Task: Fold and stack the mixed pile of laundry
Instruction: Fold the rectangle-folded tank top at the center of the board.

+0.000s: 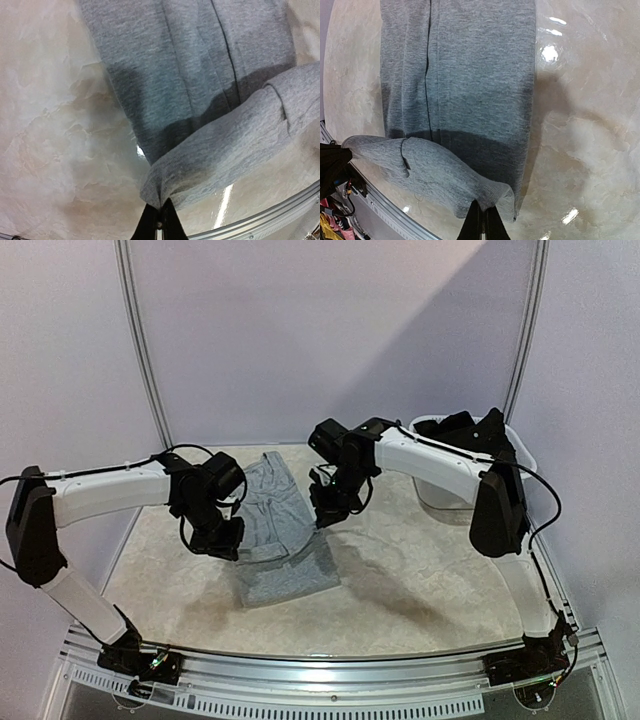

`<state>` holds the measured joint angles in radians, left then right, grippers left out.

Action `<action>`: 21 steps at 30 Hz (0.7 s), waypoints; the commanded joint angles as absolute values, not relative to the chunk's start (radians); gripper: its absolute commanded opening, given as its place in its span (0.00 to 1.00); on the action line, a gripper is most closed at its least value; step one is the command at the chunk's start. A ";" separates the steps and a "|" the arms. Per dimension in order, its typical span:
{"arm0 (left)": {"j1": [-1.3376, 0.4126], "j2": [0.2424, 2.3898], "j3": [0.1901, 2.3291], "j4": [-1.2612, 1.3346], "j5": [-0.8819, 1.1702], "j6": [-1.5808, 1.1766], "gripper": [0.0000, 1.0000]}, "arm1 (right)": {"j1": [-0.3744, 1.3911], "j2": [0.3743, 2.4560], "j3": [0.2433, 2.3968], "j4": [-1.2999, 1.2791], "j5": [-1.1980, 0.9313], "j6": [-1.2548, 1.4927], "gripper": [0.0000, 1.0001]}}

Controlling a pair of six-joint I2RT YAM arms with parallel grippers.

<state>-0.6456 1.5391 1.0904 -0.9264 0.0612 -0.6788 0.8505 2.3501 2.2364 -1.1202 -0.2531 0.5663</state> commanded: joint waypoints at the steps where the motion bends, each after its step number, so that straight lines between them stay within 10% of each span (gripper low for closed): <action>1: -0.607 1.589 1.118 -0.894 0.088 -0.629 0.02 | 0.828 2.398 2.266 -1.093 -0.283 0.543 0.00; 14: -0.578 1.693 1.105 -0.812 0.096 -0.632 0.07 | 0.801 2.482 2.277 -1.049 -0.325 0.540 0.04; 21: -0.554 1.681 1.136 -0.836 0.049 -0.642 0.32 | 0.773 2.495 2.323 -1.029 -0.368 0.563 0.34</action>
<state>-0.5789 1.6890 1.0996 -0.8364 0.0727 -0.6437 0.7971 2.4798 2.2715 -1.0573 -0.3344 0.5495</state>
